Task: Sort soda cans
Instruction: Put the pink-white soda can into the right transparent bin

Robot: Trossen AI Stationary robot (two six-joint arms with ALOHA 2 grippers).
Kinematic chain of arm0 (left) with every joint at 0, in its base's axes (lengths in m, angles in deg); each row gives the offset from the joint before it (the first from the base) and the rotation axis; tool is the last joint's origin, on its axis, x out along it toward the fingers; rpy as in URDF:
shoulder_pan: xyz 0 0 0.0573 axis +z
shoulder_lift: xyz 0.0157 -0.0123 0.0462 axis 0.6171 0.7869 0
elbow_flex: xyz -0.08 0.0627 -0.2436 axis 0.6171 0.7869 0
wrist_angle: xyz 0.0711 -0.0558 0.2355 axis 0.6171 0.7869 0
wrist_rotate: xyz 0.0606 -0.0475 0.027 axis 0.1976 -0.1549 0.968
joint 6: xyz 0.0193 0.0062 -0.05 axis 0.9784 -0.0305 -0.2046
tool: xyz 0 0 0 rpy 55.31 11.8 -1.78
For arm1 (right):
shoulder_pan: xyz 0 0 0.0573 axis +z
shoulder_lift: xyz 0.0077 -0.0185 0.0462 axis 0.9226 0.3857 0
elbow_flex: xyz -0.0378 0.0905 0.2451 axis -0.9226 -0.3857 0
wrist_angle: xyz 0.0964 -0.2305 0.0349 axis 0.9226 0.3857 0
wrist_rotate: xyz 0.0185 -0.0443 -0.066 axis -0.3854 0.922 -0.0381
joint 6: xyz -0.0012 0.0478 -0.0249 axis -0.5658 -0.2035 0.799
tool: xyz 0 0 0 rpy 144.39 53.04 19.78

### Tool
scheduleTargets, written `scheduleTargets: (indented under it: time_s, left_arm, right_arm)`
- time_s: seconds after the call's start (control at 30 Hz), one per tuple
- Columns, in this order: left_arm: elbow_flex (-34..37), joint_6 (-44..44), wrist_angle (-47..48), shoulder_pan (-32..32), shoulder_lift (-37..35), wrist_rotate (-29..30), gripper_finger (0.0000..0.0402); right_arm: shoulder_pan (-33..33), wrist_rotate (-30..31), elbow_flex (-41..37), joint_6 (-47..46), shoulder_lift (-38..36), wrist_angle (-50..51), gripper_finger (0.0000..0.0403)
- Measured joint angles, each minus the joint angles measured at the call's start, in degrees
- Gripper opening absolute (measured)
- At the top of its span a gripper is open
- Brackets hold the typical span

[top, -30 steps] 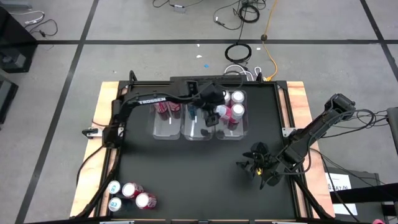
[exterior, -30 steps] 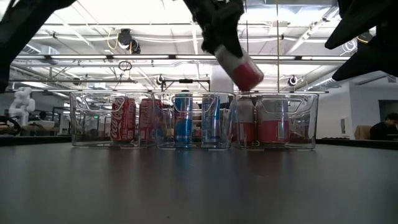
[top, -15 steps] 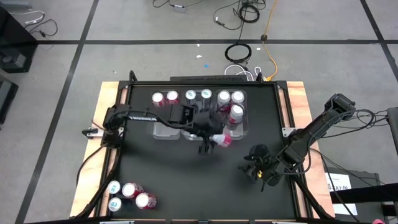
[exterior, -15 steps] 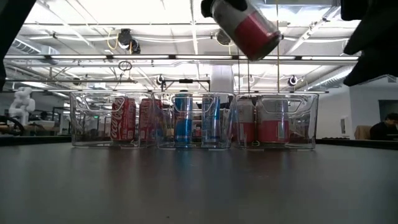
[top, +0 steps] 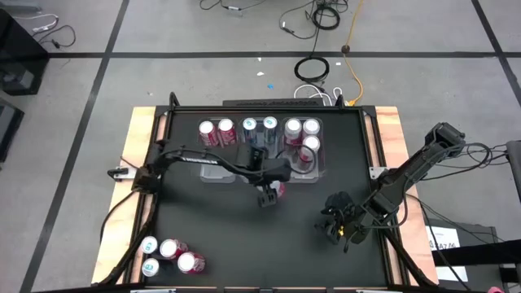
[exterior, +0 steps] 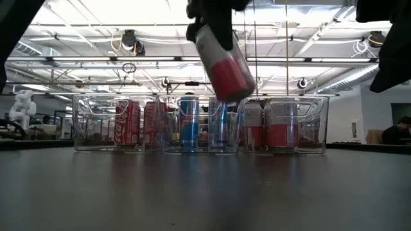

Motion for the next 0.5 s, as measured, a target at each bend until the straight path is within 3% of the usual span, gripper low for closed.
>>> scheduleTargets:
  time_s: [0.5]
  left_arm:
    - [0.04, -9.91, -0.12, -0.3, 9.45, -8.94, 0.0332]
  right_arm:
    - [0.04, -2.72, -0.02, 0.95, 0.02, -0.5, 0.0297]
